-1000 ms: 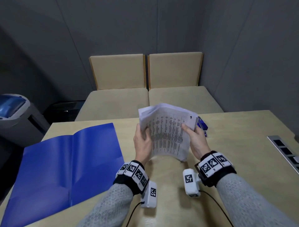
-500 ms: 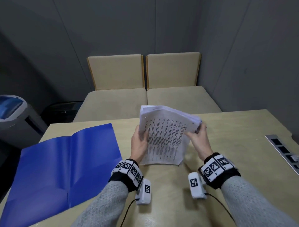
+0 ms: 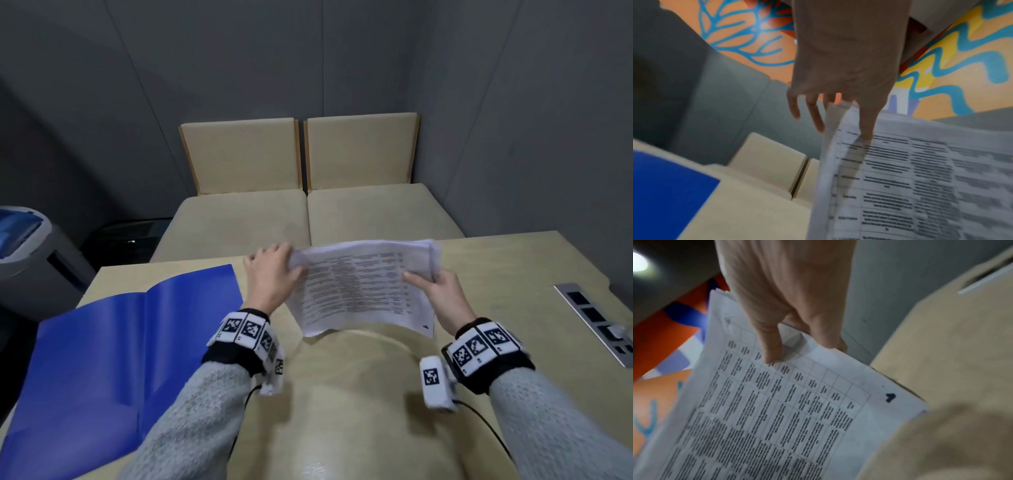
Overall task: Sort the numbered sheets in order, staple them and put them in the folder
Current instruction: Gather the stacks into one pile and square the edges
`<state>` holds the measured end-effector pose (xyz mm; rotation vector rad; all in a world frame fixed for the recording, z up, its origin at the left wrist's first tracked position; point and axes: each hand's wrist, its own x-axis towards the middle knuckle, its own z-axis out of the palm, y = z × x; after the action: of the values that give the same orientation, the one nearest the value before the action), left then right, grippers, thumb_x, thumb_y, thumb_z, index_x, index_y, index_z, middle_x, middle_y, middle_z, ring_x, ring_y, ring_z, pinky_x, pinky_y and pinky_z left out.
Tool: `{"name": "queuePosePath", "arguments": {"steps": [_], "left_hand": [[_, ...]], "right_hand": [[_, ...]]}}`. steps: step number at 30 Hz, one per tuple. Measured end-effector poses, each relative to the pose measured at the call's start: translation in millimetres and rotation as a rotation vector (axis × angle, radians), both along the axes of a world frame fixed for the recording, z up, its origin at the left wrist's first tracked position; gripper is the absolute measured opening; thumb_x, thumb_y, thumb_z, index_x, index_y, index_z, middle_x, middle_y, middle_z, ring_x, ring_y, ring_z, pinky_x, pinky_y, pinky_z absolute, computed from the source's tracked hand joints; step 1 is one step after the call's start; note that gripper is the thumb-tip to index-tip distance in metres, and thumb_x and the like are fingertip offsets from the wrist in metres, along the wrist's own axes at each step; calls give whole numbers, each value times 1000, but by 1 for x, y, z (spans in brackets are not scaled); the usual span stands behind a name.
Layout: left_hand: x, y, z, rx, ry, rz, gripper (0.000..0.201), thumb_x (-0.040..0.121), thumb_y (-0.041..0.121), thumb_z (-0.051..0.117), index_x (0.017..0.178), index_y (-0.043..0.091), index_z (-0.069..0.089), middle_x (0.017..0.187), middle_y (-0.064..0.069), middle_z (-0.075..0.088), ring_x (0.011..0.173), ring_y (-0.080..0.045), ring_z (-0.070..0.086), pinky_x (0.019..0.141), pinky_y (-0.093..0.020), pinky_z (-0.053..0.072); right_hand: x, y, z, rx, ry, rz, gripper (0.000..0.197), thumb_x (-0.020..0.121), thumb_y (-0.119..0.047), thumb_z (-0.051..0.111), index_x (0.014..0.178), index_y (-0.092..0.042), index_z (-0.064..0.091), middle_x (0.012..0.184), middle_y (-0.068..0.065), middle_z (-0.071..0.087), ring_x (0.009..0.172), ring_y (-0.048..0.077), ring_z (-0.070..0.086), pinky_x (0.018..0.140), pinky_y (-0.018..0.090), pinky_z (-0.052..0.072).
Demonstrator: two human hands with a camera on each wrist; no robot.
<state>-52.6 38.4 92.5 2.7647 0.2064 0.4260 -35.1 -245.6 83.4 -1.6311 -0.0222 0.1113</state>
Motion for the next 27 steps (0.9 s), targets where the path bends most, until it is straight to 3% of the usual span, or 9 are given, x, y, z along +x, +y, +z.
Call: {"name": "queuePosePath", "arguments": {"steps": [2,4,6,10,13,17,19,22,27], "left_hand": [[-6,11,-7,-481,-38,35,37,80,38,71,103,15,55,102,-2,64,94,-22,60,80,-36,47],[-11,8,-10,-992,-92,44,44,79,24,76,112,14,49,109,-3,62,95,-17,63,74,-26,51],[-18,0,-15,-1229,-105,46,49,79,15,75,119,12,46,113,-4,62,99,-16,64,74,-21,51],[-30,-15,-41,-1244,-24,89,40,81,15,69,116,16,50,112,-6,62,105,-22,60,85,-33,52],[-30,-25,-48,-1247,-2,104,36,80,36,71,105,20,50,108,-3,61,103,-21,59,87,-35,50],[-16,-34,-34,-1185,-81,224,38,81,57,63,95,25,49,98,3,62,91,-14,59,80,-32,46],[-7,-39,-28,-1124,-100,341,53,78,65,60,101,18,50,100,-1,61,93,-20,57,81,-35,45],[3,-41,-29,-1085,-106,438,48,82,56,60,103,16,48,102,-3,58,96,-24,55,83,-35,43],[5,-38,-37,-1086,-170,403,29,89,45,54,90,17,48,94,-2,60,94,-25,56,79,-35,43]], "right_hand": [[-4,-8,-10,109,34,3,35,74,-28,77,101,-8,68,99,6,74,95,20,70,78,26,56],[-4,-9,-17,187,67,-16,71,44,-50,88,97,-6,69,97,5,75,91,16,71,71,18,56],[-3,-8,-26,215,114,-26,81,32,-50,91,97,-7,68,95,4,75,88,15,71,66,18,55],[-7,-6,-47,124,213,-6,38,73,-8,77,108,-8,64,110,12,69,108,30,63,77,33,52],[-10,-4,-50,114,169,-83,47,76,5,70,119,-11,57,112,9,68,106,27,63,81,36,52],[-12,-1,-40,-170,-50,-161,55,76,-1,70,119,-26,46,119,1,57,113,24,56,92,40,48],[-17,-1,-35,-413,-221,-159,61,79,-7,67,128,-30,40,129,-2,45,114,15,49,94,33,42],[-22,1,-29,-642,-390,-154,48,92,-15,54,137,-22,39,120,0,36,96,11,48,83,29,43],[-19,1,-32,-822,-479,-141,28,99,-14,40,122,-8,55,102,0,35,85,14,46,75,33,47]]}}
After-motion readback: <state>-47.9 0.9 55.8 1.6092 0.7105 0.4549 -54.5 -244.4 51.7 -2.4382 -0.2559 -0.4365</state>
